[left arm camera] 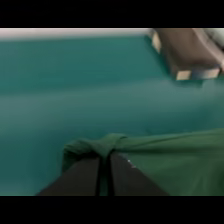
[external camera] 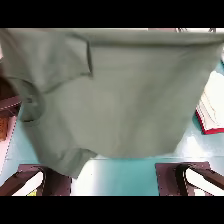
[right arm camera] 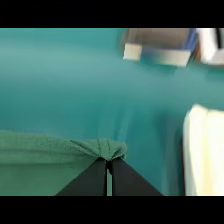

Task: Fold the shirts.

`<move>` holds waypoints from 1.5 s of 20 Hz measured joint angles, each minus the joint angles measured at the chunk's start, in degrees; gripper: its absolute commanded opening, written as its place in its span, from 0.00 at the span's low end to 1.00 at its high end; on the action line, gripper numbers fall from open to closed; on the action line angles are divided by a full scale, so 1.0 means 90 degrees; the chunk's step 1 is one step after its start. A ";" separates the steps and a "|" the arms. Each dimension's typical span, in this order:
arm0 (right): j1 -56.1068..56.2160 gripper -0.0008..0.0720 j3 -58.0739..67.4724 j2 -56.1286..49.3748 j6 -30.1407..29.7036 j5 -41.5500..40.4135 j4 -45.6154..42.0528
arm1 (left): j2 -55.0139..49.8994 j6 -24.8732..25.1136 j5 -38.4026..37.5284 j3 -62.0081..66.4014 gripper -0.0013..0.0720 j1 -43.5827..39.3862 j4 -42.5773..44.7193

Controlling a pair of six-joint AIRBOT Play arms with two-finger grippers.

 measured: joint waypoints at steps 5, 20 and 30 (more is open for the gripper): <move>0.0386 0.04 -0.0959 -0.1523 -0.0024 -0.0500 -0.0304 | -0.1698 0.0209 0.0155 -0.1491 0.05 -0.0032 -0.0056; 0.0442 0.04 -0.1088 -0.3215 -0.0345 -0.0743 -0.0355 | -0.3492 0.0682 0.0068 -0.1542 0.05 -0.0134 0.0017; 0.0440 0.50 -0.2341 -0.2550 -0.0136 -0.1064 -0.0308 | -0.2948 0.0248 -0.0389 -0.2788 0.59 -0.0136 0.0316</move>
